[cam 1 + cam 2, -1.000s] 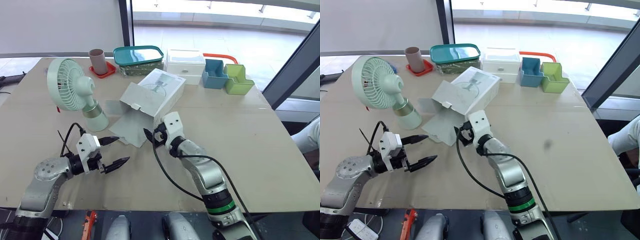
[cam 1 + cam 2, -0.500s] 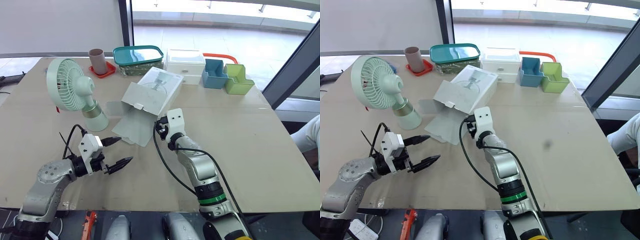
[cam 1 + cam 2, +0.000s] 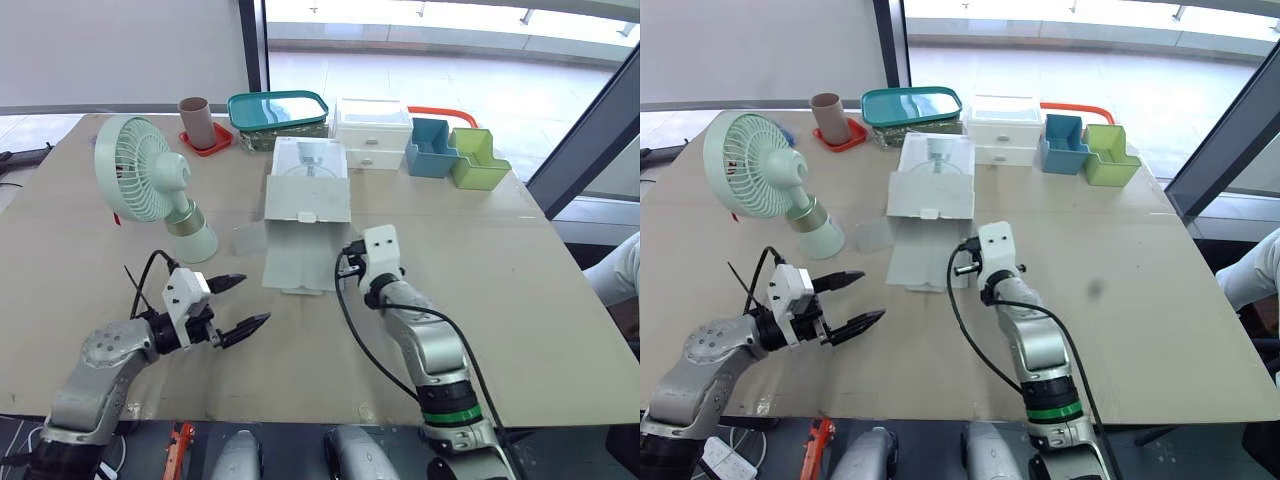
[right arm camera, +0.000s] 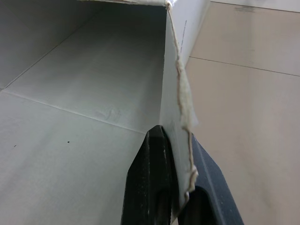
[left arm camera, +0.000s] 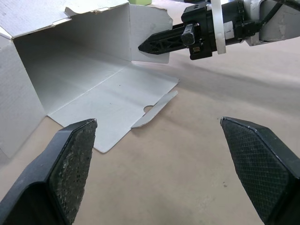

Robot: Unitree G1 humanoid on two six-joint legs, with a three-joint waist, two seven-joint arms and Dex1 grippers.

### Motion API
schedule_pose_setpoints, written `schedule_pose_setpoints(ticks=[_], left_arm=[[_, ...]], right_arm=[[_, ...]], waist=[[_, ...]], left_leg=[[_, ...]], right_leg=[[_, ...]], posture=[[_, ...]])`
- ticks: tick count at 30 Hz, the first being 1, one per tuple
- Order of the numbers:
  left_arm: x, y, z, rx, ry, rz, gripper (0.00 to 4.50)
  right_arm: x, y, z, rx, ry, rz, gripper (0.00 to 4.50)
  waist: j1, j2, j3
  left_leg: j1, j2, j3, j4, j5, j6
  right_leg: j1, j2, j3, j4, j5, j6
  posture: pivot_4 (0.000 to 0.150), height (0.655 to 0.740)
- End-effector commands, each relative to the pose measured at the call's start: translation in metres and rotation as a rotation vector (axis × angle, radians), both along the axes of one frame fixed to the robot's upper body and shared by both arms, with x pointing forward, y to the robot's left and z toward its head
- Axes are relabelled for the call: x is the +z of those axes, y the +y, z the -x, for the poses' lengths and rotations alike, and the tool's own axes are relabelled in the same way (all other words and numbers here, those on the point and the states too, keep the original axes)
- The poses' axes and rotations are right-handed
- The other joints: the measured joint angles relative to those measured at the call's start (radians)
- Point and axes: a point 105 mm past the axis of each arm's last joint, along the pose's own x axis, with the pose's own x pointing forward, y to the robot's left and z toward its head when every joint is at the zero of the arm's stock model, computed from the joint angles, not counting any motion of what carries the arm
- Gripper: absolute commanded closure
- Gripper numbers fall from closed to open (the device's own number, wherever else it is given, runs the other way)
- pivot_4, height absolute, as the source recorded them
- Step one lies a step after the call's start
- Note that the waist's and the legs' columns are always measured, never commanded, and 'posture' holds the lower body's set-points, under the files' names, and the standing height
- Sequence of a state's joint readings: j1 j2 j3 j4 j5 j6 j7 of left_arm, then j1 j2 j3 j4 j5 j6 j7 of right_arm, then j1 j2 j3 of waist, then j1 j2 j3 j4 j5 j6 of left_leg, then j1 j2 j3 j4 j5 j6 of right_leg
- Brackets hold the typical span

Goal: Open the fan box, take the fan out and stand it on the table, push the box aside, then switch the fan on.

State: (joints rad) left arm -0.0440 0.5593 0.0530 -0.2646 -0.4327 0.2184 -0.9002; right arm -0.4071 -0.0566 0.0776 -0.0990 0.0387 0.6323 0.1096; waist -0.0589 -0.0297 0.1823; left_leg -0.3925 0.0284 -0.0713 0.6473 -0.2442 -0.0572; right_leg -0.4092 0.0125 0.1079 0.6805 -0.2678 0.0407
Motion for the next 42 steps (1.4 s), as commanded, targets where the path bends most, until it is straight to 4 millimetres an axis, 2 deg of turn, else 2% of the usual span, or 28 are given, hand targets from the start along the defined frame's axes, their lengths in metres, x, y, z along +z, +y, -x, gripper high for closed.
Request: schedule_pose_setpoints(ticks=[1, 14, 18, 26, 34, 36, 42], left_arm=[[0.009, -0.003, -0.002, -0.007, -0.033, 0.012, 0.0], [0.01, -0.003, -0.003, -0.003, -0.033, 0.021, 0.0], [0.009, -0.005, 0.0, -0.003, -0.03, 0.019, 0.0], [0.01, -0.006, -0.001, 0.004, -0.031, 0.024, 0.0], [0.009, -0.009, -0.002, 0.007, -0.028, 0.033, 0.0], [0.009, -0.01, -0.002, 0.007, -0.029, 0.035, 0.0], [0.008, -0.01, -0.002, 0.011, -0.025, 0.037, 0.0]], right_arm=[[0.013, -0.005, 0.006, 0.01, -0.049, -0.042, 4.39], [0.02, 0.015, -0.003, 0.06, -0.095, -0.081, 4.39], [0.02, 0.015, -0.006, 0.05, -0.141, -0.028, 3.47], [0.023, 0.025, -0.014, 0.048, -0.172, -0.046, 3.47], [0.023, 0.02, -0.02, 0.006, -0.188, -0.05, 3.47], [0.022, 0.019, -0.021, -0.002, -0.191, -0.044, 4.4], [0.022, 0.015, -0.021, -0.019, -0.198, -0.046, 4.46]], waist=[[0.0, 0.0, 0.0], [-0.002, 0.0, 0.0], [-0.002, 0.0, 0.0], [-0.004, 0.0, 0.0], [-0.013, 0.0, 0.0], [-0.015, 0.0, 0.0], [-0.016, 0.0, 0.0]], left_leg=[[0.0, 0.0, 0.0, 0.0, 0.0, 0.0], [0.0, 0.0, 0.0, -0.001, 0.0, 0.0], [0.0, 0.0, 0.0, -0.002, 0.0, 0.0], [0.001, 0.0, 0.0, -0.003, 0.0, 0.0], [0.001, 0.0, 0.0, -0.004, 0.0, 0.0], [0.001, 0.0, 0.0, -0.004, 0.0, 0.0], [0.001, 0.0, 0.0, -0.005, 0.0, 0.0]], right_leg=[[0.0, 0.0, 0.0, 0.0, 0.0, 0.0], [0.0, 0.0, 0.0, 0.0, -0.001, -0.001], [0.0, 0.0, 0.0, 0.0, -0.001, -0.001], [-0.001, 0.0, 0.0, 0.0, -0.001, -0.001], [-0.001, 0.0, 0.0, 0.0, -0.001, -0.001], [-0.001, 0.0, 0.0, 0.0, -0.001, -0.001], [-0.001, 0.0, 0.0, 0.0, -0.001, -0.001]], posture=[[0.15, 0.74], [0.15, 0.74], [0.15, 0.74], [0.15, 0.74], [0.15, 0.74], [0.15, 0.74], [0.15, 0.74]])
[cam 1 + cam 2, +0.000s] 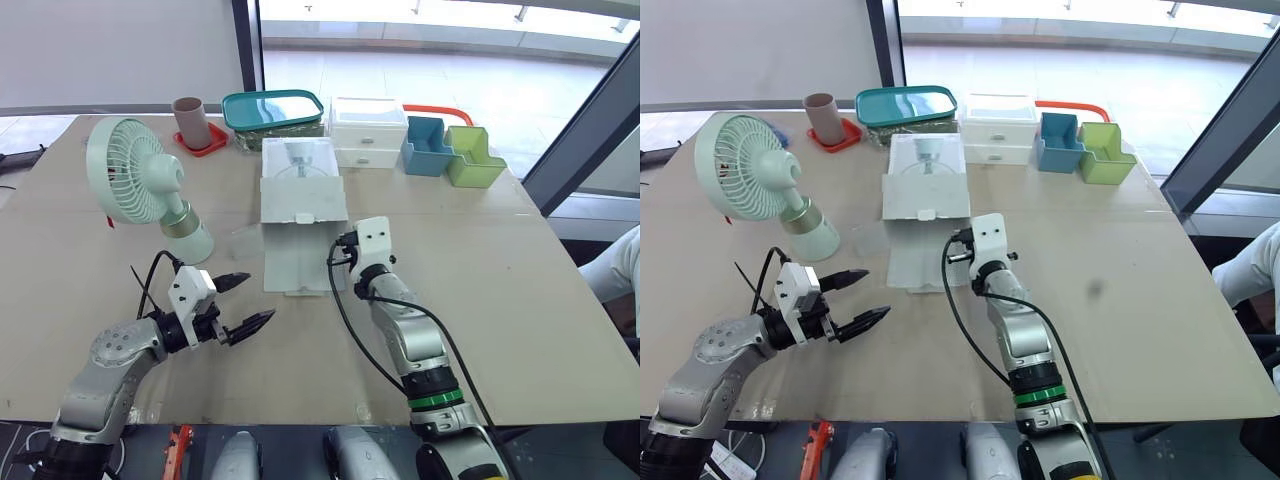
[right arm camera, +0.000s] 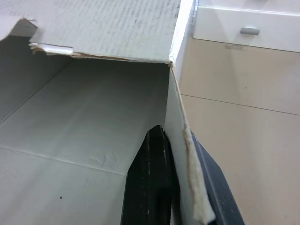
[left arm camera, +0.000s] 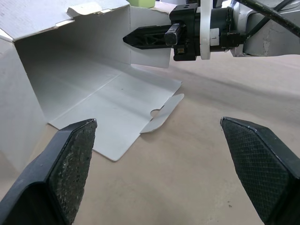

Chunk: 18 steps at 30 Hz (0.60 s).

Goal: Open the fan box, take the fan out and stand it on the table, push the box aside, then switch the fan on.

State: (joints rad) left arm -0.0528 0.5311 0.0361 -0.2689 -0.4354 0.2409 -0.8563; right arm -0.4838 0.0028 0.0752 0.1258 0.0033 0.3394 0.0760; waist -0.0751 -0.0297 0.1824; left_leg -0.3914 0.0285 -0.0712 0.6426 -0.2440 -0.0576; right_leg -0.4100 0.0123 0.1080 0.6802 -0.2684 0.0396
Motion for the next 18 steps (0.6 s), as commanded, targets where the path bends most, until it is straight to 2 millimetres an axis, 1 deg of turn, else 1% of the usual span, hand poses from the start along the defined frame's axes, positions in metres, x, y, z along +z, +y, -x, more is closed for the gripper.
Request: schedule_pose_setpoints(ticks=[1, 7, 9, 14, 16, 18], left_arm=[[0.01, -0.004, 0.001, -0.013, -0.041, 0.006, 0.0], [0.009, -0.005, 0.001, -0.009, -0.039, 0.008, 0.0], [0.009, -0.005, 0.002, -0.012, -0.039, 0.008, 0.0], [0.008, -0.007, 0.002, -0.019, -0.034, 0.008, 0.0], [0.007, -0.007, 0.001, -0.022, -0.034, 0.008, 0.0], [0.008, -0.01, 0.0, -0.028, -0.032, 0.015, 0.0]], right_arm=[[0.013, -0.002, -0.001, -0.014, -0.055, -0.012, 4.46], [0.015, -0.01, 0.008, -0.006, -0.054, -0.016, 4.46], [0.014, -0.025, 0.013, -0.031, -0.05, -0.015, 4.46], [0.007, -0.095, 0.03, -0.199, -0.021, -0.009, 4.46], [0.004, -0.114, 0.035, -0.255, -0.005, -0.002, 4.46], [-0.002, -0.146, 0.043, -0.356, 0.017, 0.014, 4.46]], waist=[[0.0, 0.0, 0.0], [0.0, 0.0, 0.0], [0.0, 0.0, 0.0], [0.004, 0.0, 0.0], [0.003, 0.0, 0.0], [0.002, 0.0, 0.0]], left_leg=[[0.0, 0.0, 0.0, 0.0, 0.0, 0.0], [0.0, 0.0, 0.0, 0.0, 0.0, 0.0], [0.0, 0.0, 0.0, -0.001, 0.0, 0.0], [0.0, -0.002, 0.0, -0.001, 0.0, 0.0], [0.0, -0.002, 0.0, -0.001, 0.0, 0.0], [0.0, -0.001, 0.0, -0.001, 0.0, 0.0]], right_leg=[[0.0, 0.0, 0.0, 0.0, 0.0, 0.0], [0.0, 0.0, 0.0, 0.0, 0.0, 0.0], [0.0, 0.0, 0.0, 0.0, 0.0, 0.0], [0.001, -0.002, 0.0, -0.001, -0.001, 0.001], [0.001, -0.002, 0.0, -0.001, -0.001, 0.001], [0.001, -0.001, 0.0, -0.001, -0.001, 0.0]], posture=[[0.15, 0.74], [0.15, 0.74], [0.15, 0.74], [0.15, 0.74], [0.15, 0.74], [0.15, 0.74]])
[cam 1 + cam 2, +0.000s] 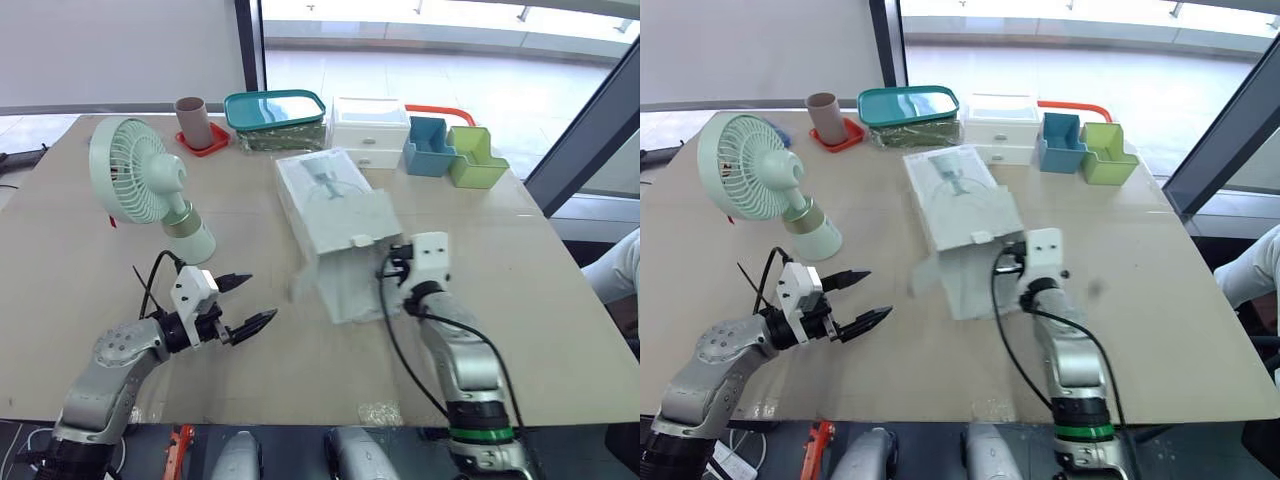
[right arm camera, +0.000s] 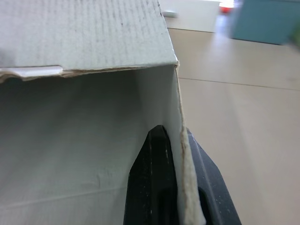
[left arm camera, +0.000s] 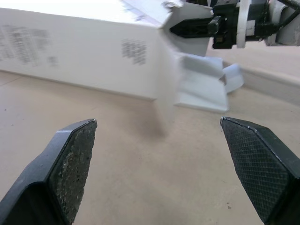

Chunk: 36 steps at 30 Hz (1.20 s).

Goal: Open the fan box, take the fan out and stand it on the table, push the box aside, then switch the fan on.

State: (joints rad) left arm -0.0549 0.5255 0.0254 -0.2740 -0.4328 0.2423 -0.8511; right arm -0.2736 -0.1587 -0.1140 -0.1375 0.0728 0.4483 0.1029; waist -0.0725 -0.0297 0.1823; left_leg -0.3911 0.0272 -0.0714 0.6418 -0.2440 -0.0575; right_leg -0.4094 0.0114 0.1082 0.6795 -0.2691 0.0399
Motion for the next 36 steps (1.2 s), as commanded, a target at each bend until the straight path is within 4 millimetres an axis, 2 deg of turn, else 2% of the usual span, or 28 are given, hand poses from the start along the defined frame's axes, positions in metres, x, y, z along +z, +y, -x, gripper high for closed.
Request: schedule_pose_setpoints(ticks=[1, 5, 7, 14, 18, 23, 30, 36], left_arm=[[0.008, -0.007, 0.0, -0.024, -0.032, 0.013, 0.0], [0.008, -0.01, 0.0, -0.034, -0.029, 0.02, 0.0], [0.008, -0.011, -0.001, -0.039, -0.03, 0.022, 0.0], [0.009, -0.013, -0.002, -0.051, -0.032, 0.03, 0.0], [0.009, -0.012, -0.002, -0.048, -0.032, 0.034, 0.0], [0.009, -0.009, -0.003, -0.035, -0.027, 0.041, 0.0], [0.006, -0.01, -0.001, -0.058, -0.026, 0.031, 0.0], [-0.002, -0.028, 0.03, -0.334, 0.02, -0.034, 0.0]], right_arm=[[0.003, -0.056, 0.016, -0.182, 0.001, -0.005, 4.46], [-0.001, -0.082, 0.026, -0.288, 0.019, -0.033, 4.46], [-0.001, -0.09, 0.03, -0.316, 0.023, -0.027, 4.46], [-0.004, -0.081, 0.029, -0.288, 0.036, -0.022, 4.46], [-0.007, -0.09, 0.034, -0.311, 0.048, -0.006, 4.46], [-0.012, -0.108, 0.049, -0.359, 0.071, 0.009, 4.46], [-0.015, -0.111, 0.055, -0.358, 0.084, 0.02, 4.46], [-0.016, -0.109, 0.053, -0.348, 0.087, 0.023, 4.46]], waist=[[-0.001, 0.0, 0.0], [-0.001, 0.0, 0.0], [-0.001, 0.0, 0.0], [-0.002, 0.0, 0.0], [-0.002, 0.0, 0.0], [0.001, -0.001, -0.001], [0.001, -0.001, -0.001], [0.001, 0.0, -0.001]], left_leg=[[0.0, 0.0, 0.0, 0.0, 0.0, 0.0], [0.001, 0.0, 0.001, 0.0, 0.0, 0.0], [0.002, 0.0, 0.001, 0.0, 0.0, 0.0], [0.002, 0.0, 0.001, 0.0, 0.0, 0.0], [0.002, 0.0, 0.001, 0.0, 0.0, 0.0], [0.002, 0.0, 0.001, 0.0, 0.0, 0.0], [0.002, 0.0, 0.001, 0.0, 0.0, 0.0], [0.002, 0.0, 0.001, 0.0, 0.0, 0.0]], right_leg=[[0.0, 0.0, 0.0, 0.0, 0.0, 0.0], [0.001, 0.0, 0.001, 0.0, 0.0, 0.0], [0.001, 0.0, 0.001, 0.0, 0.0, 0.0], [0.001, 0.0, 0.002, 0.0, 0.0, 0.0], [0.001, 0.0, 0.002, 0.0, 0.0, 0.0], [0.002, 0.0, 0.002, 0.0, 0.0, 0.0], [0.002, 0.0, 0.002, 0.0, -0.001, 0.001], [0.002, 0.0, 0.002, 0.0, -0.001, 0.0]], posture=[[0.15, 0.74], [0.15, 0.74], [0.15, 0.74], [0.15, 0.74], [0.15, 0.74], [0.15, 0.74], [0.15, 0.74], [0.15, 0.74]])
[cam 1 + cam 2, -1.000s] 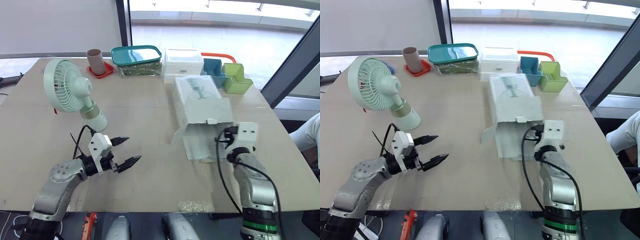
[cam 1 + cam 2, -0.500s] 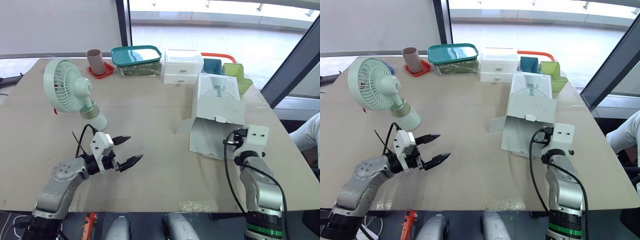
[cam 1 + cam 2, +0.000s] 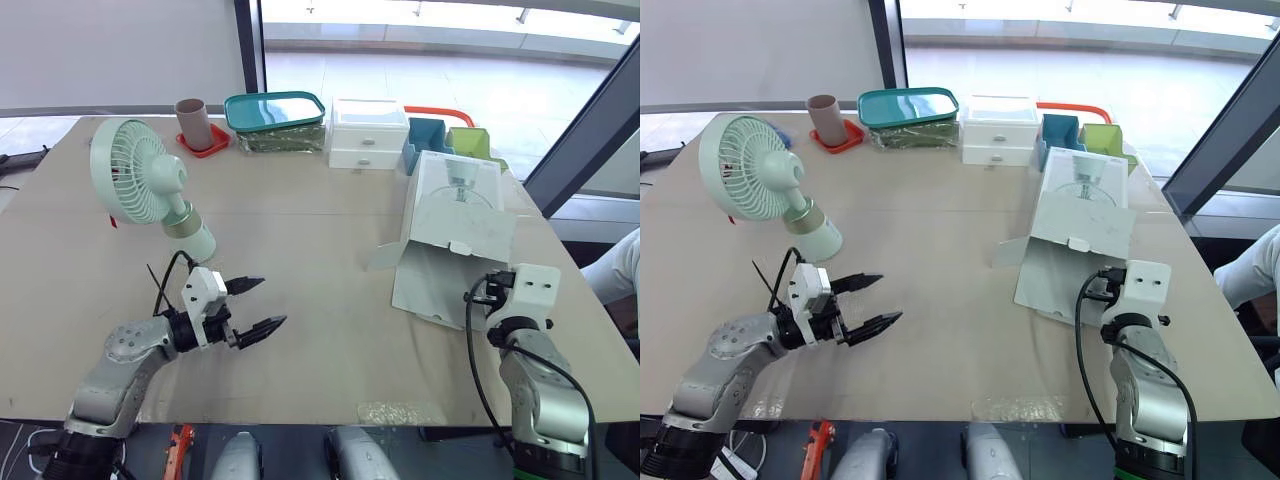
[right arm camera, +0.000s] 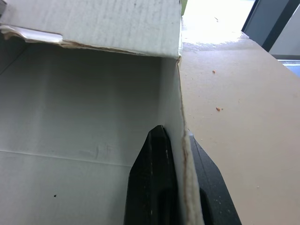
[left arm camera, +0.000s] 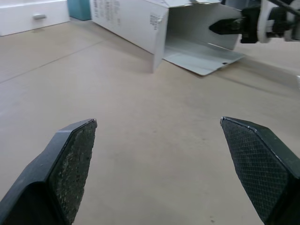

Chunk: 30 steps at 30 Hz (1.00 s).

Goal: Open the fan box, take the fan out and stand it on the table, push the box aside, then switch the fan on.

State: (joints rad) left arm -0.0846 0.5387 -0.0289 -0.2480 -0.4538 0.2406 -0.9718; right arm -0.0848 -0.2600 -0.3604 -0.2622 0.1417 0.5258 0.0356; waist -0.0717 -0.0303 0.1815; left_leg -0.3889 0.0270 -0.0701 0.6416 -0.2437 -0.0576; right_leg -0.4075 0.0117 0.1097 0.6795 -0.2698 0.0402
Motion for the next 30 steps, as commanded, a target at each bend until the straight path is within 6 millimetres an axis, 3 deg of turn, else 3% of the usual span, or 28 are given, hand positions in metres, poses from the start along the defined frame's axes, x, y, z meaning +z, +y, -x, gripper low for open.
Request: schedule_pose_setpoints(ticks=[1, 7, 17, 21, 23, 25, 27, 30], left_arm=[[0.002, -0.013, 0.021, -0.187, -0.005, -0.028, 0.0], [-0.002, -0.017, 0.029, -0.308, 0.029, -0.057, 0.0], [0.002, -0.018, 0.023, -0.333, -0.008, -0.067, 0.0], [0.002, -0.019, 0.022, -0.331, -0.014, -0.066, 0.0], [0.002, -0.019, 0.021, -0.324, -0.022, -0.069, 0.0], [0.002, -0.019, 0.019, -0.315, -0.025, -0.065, 0.0], [0.003, -0.02, 0.019, -0.312, -0.028, -0.061, 0.0], [0.003, -0.021, 0.019, -0.313, -0.03, -0.06, 0.0]], right_arm=[[-0.004, -0.005, 0.003, -0.015, 0.022, 0.008, 4.46], [-0.001, -0.005, 0.001, 0.001, 0.017, 0.02, 4.46], [0.004, -0.006, 0.001, 0.026, 0.008, 0.027, 4.46], [0.007, -0.004, 0.002, 0.048, 0.001, 0.043, 3.21], [0.009, -0.005, 0.004, 0.047, -0.008, 0.038, 2.14], [0.012, -0.005, 0.006, 0.046, -0.015, 0.039, 1.45], [0.014, 0.0, 0.01, 0.077, -0.015, 0.056, 0.46], [0.014, 0.001, 0.02, 0.091, -0.007, 0.064, 0.1]], waist=[[0.0, 0.0, 0.0], [0.0, 0.0, 0.0], [0.0, 0.0, 0.0], [-0.001, 0.0, 0.0], [-0.001, 0.001, 0.0], [-0.001, 0.001, 0.0], [-0.001, 0.001, 0.0], [-0.001, 0.001, 0.0]], left_leg=[[0.0, 0.0, 0.0, 0.0, 0.0, 0.0], [0.0, 0.0, 0.0, 0.0, 0.0, 0.0], [0.0, 0.0, 0.0, 0.0, 0.0, 0.0], [0.0, 0.0, 0.0, 0.0, 0.0, 0.0], [0.0, 0.0, 0.0, 0.0, 0.0, 0.0], [0.0, 0.0, 0.0, 0.0, 0.0, 0.0], [0.0, 0.0, 0.0, 0.0, 0.0, 0.0], [0.0, 0.0, 0.0, 0.0, 0.0, 0.0]], right_leg=[[0.0, 0.0, 0.0, 0.0, 0.0, 0.0], [0.0, 0.0, 0.0, 0.0, 0.0, 0.0], [0.0, 0.0, 0.0, 0.0, 0.0, 0.0], [0.0, 0.0, 0.0, 0.0, 0.0, 0.0], [0.0, 0.0, 0.0, 0.0, -0.001, 0.0], [0.0, 0.0, 0.0, 0.0, -0.001, 0.0], [0.0, 0.0, 0.0, 0.0, 0.0, 0.0], [0.0, 0.0, 0.0, 0.0, -0.001, 0.0]], posture=[[0.15, 0.74], [0.15, 0.74], [0.15, 0.74], [0.15, 0.74], [0.15, 0.74], [0.15, 0.74], [0.15, 0.74], [0.15, 0.74]])
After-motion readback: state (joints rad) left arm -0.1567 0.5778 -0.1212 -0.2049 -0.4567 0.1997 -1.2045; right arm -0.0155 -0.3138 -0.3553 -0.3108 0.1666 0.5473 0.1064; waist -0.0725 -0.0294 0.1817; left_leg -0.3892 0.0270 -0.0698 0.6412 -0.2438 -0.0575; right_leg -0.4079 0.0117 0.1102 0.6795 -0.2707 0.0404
